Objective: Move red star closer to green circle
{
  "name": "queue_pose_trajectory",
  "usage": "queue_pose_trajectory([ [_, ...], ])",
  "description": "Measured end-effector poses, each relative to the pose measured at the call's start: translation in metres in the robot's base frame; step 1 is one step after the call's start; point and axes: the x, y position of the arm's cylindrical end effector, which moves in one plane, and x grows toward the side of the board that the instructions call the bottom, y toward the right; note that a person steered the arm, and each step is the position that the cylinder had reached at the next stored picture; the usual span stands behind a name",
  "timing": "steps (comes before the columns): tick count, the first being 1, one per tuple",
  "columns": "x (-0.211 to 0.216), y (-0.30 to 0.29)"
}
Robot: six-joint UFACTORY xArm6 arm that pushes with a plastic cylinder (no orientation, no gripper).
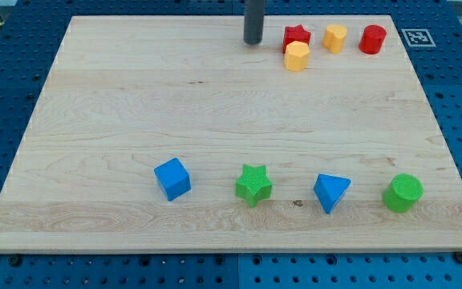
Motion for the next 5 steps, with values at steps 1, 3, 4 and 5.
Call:
queue_pose_trajectory([
  [1,-0.034,0.02],
  [3,0.04,0.104],
  [4,0.056,0.122],
  [5,0.072,0.147],
])
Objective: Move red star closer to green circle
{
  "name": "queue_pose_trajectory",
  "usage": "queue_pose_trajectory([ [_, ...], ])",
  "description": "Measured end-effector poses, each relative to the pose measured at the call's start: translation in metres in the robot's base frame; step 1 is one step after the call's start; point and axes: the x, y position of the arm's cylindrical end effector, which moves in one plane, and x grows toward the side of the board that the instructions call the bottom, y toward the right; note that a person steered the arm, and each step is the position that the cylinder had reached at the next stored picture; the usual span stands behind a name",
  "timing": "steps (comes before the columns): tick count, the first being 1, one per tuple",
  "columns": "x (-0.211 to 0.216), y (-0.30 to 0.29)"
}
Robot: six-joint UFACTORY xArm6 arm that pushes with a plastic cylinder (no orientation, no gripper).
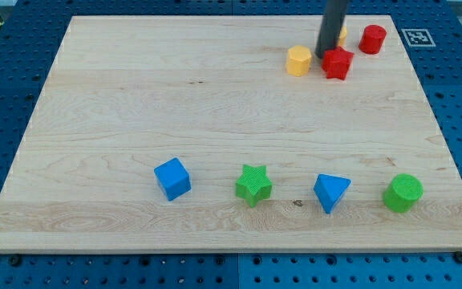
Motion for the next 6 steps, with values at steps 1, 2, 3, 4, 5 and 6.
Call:
queue_pose_trajectory([
  [1,0.0,0.026],
  [2,0.007,0.011],
  [3,0.024,0.001],
  [4,0.058,0.004],
  [5,0.098,0.0],
  [6,0.136,0.004],
])
